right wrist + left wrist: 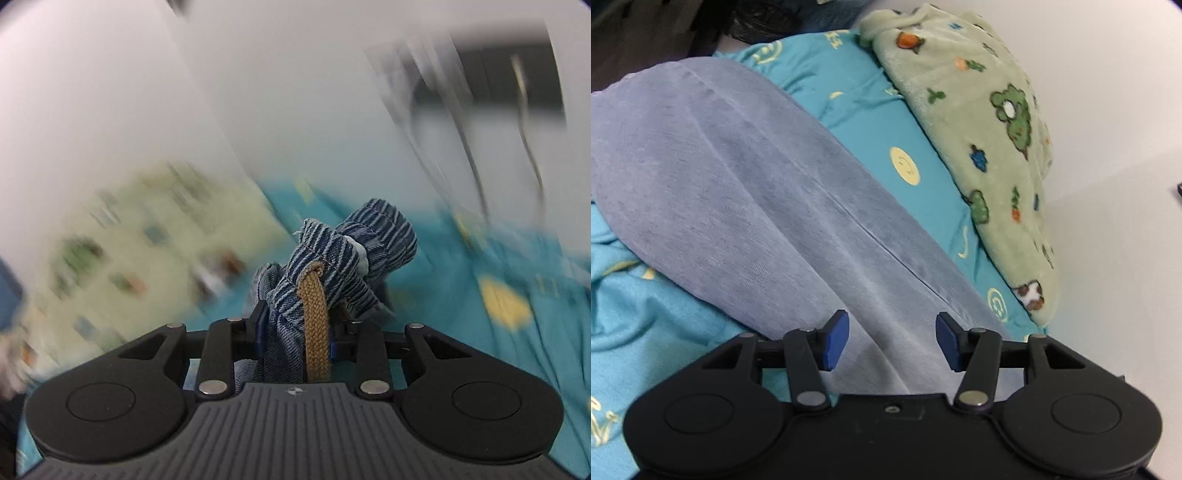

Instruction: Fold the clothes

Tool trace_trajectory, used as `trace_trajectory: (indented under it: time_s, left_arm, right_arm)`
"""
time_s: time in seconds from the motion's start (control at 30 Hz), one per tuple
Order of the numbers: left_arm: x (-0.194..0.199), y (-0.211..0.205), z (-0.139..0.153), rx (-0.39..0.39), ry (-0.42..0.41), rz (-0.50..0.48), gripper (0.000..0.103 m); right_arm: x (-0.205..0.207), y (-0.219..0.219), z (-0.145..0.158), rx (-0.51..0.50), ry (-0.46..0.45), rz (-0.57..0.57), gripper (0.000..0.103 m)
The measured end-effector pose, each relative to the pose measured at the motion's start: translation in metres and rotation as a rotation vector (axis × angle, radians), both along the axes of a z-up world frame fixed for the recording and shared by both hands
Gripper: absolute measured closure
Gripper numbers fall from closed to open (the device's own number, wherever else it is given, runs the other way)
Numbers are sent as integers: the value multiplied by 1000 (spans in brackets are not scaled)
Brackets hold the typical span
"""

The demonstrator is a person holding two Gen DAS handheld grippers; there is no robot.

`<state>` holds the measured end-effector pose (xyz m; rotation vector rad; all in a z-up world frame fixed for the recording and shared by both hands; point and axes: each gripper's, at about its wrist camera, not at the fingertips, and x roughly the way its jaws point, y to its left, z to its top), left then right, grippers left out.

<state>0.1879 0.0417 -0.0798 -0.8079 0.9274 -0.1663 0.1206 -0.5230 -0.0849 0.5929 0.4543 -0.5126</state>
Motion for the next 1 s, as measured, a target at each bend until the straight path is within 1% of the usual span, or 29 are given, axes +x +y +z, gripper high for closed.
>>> trace_trajectory:
  time_s: [0.07, 0.1, 0.17, 0.23, 0.27, 0.33, 0.37, 0.47, 0.5, 0.53, 0.6, 0.67, 0.73, 0.8, 0.87, 0.93, 1.0]
  left_arm:
    - [0, 9, 2, 15, 1, 24, 54]
    - [0, 16, 4, 13, 5, 38, 54]
    - [0, 36, 10, -3, 17, 68, 53]
    - [0, 56, 16, -19, 29, 97, 49]
    - [-1, 68, 18, -38, 38, 118, 47]
    - [-4, 103, 20, -109, 65, 176, 45]
    - [-7, 122, 18, -151, 81, 215, 45]
    - [-23, 189, 1, -309, 133, 372, 44]
    - [-28, 211, -7, -354, 135, 409, 44]
    - [-33, 230, -13, -376, 128, 436, 44]
    - [-40, 257, -27, -390, 141, 478, 40]
    - [-45, 278, -43, -394, 167, 511, 40]
    - [-44, 288, -61, -414, 197, 531, 40]
    - [-42, 296, -79, -435, 219, 553, 40]
    - [-39, 302, -93, -462, 211, 587, 40]
    - [-35, 309, -106, -488, 203, 621, 40]
    - [-27, 314, -115, -507, 192, 634, 40]
  right_arm:
    - [2, -10, -34, 46, 95, -34, 67]
    - [0, -12, -43, 67, 103, -41, 66]
    - [1, -10, -43, 80, 106, -48, 60]
    - [1, -6, -35, 68, 113, -40, 56]
    - [-3, -1, -30, 71, 117, -29, 49]
    - [-11, 6, -26, 84, 137, -14, 40]
    - [-15, 9, -27, 95, 154, -9, 40]
    - [-35, 25, -14, 125, 150, 18, 40]
    - [-40, 30, -10, 127, 134, 49, 40]
    - [-45, 38, -4, 123, 123, 93, 40]
    - [-53, 54, 6, 104, 112, 158, 40]
    - [-58, 66, 12, 93, 101, 197, 40]
    - [-59, 70, 12, 116, 98, 197, 40]
    - [-58, 71, 10, 166, 91, 189, 40]
    - [-56, 72, 9, 188, 102, 169, 40]
    - [-53, 74, 7, 186, 115, 155, 40]
    - [-50, 78, 7, 193, 122, 148, 40]
